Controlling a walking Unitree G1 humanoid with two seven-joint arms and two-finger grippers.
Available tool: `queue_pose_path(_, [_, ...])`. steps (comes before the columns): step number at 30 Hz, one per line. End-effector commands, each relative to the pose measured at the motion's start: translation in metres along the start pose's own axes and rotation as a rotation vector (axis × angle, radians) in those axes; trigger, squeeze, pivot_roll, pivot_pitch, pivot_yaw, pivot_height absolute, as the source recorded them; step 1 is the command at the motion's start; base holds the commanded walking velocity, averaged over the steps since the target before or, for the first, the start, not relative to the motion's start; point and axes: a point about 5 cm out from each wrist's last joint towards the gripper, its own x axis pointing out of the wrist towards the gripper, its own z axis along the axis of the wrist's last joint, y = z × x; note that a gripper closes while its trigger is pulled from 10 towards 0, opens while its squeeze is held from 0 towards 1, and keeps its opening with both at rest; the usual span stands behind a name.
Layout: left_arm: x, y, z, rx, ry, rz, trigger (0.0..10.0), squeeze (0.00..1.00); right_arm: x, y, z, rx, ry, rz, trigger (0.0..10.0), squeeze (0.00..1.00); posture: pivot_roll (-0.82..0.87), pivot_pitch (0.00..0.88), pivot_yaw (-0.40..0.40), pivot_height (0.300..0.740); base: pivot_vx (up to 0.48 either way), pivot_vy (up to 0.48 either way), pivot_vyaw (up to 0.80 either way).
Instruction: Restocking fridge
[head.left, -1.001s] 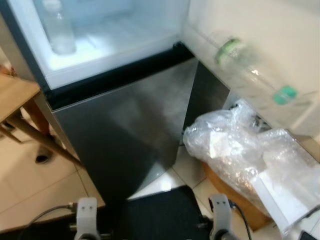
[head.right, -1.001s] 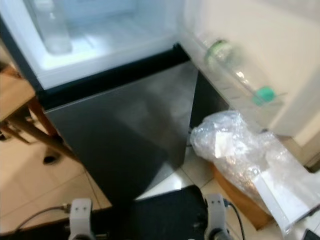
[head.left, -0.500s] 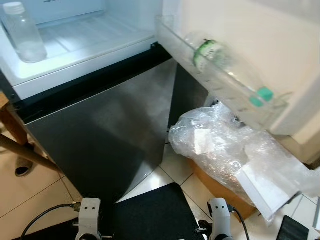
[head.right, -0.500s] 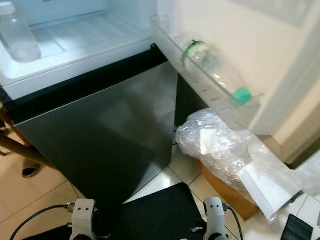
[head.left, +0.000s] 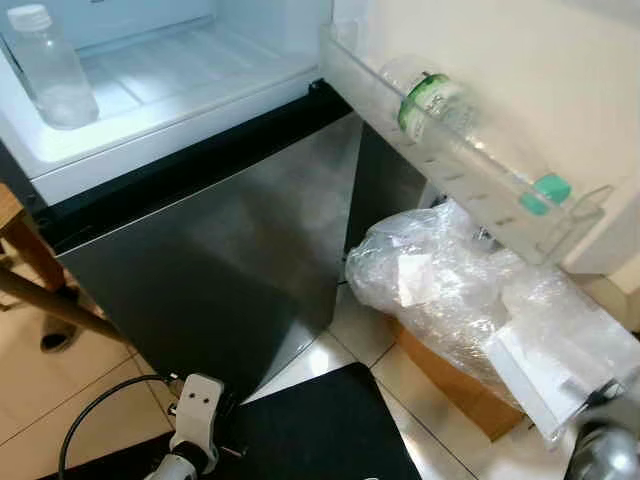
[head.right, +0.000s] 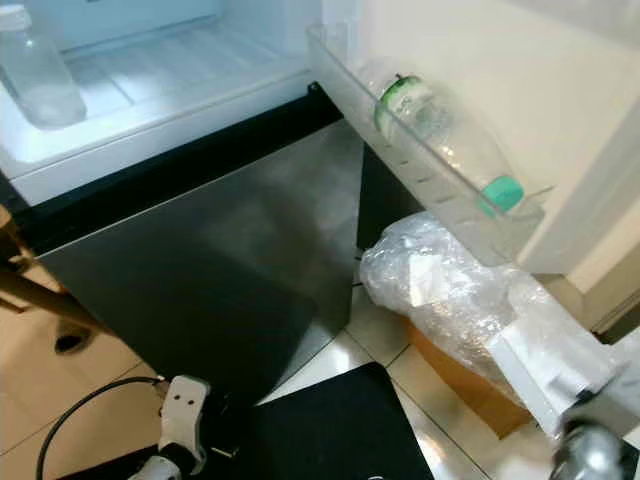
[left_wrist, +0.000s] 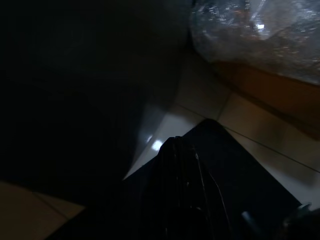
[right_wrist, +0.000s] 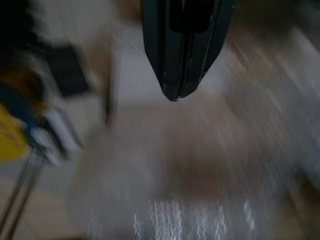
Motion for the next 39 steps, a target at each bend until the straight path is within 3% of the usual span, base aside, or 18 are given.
queue_pose_path(1, [-0.002, -0.001, -0.001, 0.017, 0.001, -0.020, 10.0, 0.00, 0.006, 0.006, 0.014, 0.180, -0.073, 0.036, 10.0, 0.00, -0.14, 0.102, 0.021, 0.740, 0.000, 0.000, 0.00])
queue_pose_path(2, [-0.002, -0.001, -0.001, 0.017, 0.001, -0.020, 10.0, 0.00, 0.006, 0.006, 0.014, 0.180, -0.073, 0.036, 10.0, 0.00, -0.14, 0.102, 0.021, 0.740, 0.000, 0.000, 0.00])
queue_pose_path(3, [-0.002, -0.002, -0.001, 0.016, -0.004, -0.030, 10.0, 0.00, 0.015, 0.016, 0.033, 0.289, -0.144, 0.082, 10.0, 0.00, -0.14, 0.104, 0.026, 0.740, 0.000, 0.000, 0.00])
queue_pose_path(4, [-0.002, -0.002, -0.001, 0.016, -0.004, -0.030, 10.0, 0.00, 0.015, 0.016, 0.033, 0.289, -0.144, 0.082, 10.0, 0.00, -0.14, 0.104, 0.026, 0.740, 0.000, 0.000, 0.00])
queue_pose_path(5, [-0.002, -0.003, -0.001, 0.016, -0.006, -0.036, 10.0, 0.00, 0.021, 0.027, 0.050, 0.386, -0.204, 0.129, 10.0, 0.00, -0.14, 0.105, 0.026, 0.740, 0.000, 0.000, 0.00])
queue_pose_path(6, [-0.002, -0.003, -0.001, 0.016, -0.006, -0.036, 10.0, 0.00, 0.021, 0.027, 0.050, 0.386, -0.204, 0.129, 10.0, 0.00, -0.14, 0.105, 0.026, 0.740, 0.000, 0.000, 0.00])
queue_pose_path(9, [-0.003, -0.004, -0.001, 0.014, -0.009, -0.045, 10.0, 0.00, 0.032, 0.052, 0.084, 0.572, -0.304, 0.247, 10.0, 0.00, -0.14, 0.105, 0.025, 0.740, 0.000, 0.000, 0.00])
queue_pose_path(12, [-0.003, -0.004, -0.001, 0.013, -0.011, -0.045, 10.0, 0.00, 0.034, 0.061, 0.093, 0.623, -0.327, 0.293, 10.0, 0.00, -0.14, 0.107, 0.023, 0.740, 0.000, 0.000, 0.00])
queue_pose_path(15, [-0.005, -0.004, -0.001, 0.009, -0.016, -0.046, 10.0, 0.00, 0.035, 0.098, 0.125, 0.798, -0.393, 0.529, 10.0, 0.00, -0.13, 0.110, 0.022, 0.740, 0.000, 0.000, 0.00])
queue_pose_path(17, [-0.005, -0.004, -0.001, 0.009, -0.016, -0.046, 10.0, 0.00, 0.035, 0.099, 0.126, 0.810, -0.397, 0.544, 10.0, 0.00, -0.13, 0.110, 0.022, 0.740, 0.000, 0.000, 0.00])
queue_pose_path(18, [-0.006, -0.004, -0.002, 0.008, -0.015, -0.046, 10.0, 0.00, 0.033, 0.109, 0.132, 0.831, -0.405, 0.611, 10.0, 0.00, -0.13, 0.110, 0.021, 0.740, 0.000, 0.000, 0.00])
queue_pose_path(19, [-0.008, -0.003, -0.003, 0.007, -0.009, -0.043, 10.0, 0.00, 0.027, 0.129, 0.145, 0.876, -0.424, 0.764, 10.0, 0.00, -0.13, 0.111, 0.020, 0.740, 0.000, 0.000, 0.00])
queue_pose_path(29, [-0.013, -0.002, -0.010, 0.002, 0.019, -0.034, 10.0, 0.00, 0.006, 0.155, 0.160, 0.937, -0.422, 1.108, 10.0, 0.00, -0.13, 0.112, 0.019, 0.740, 0.000, 0.000, 0.00])
queue_pose_path(39, [-0.015, 0.000, -0.012, 0.007, 0.036, -0.030, 10.0, 0.00, -0.020, 0.169, 0.136, 0.873, -0.285, 1.351, 10.0, 0.00, -0.13, 0.113, 0.022, 0.740, 0.000, 0.000, 0.00])
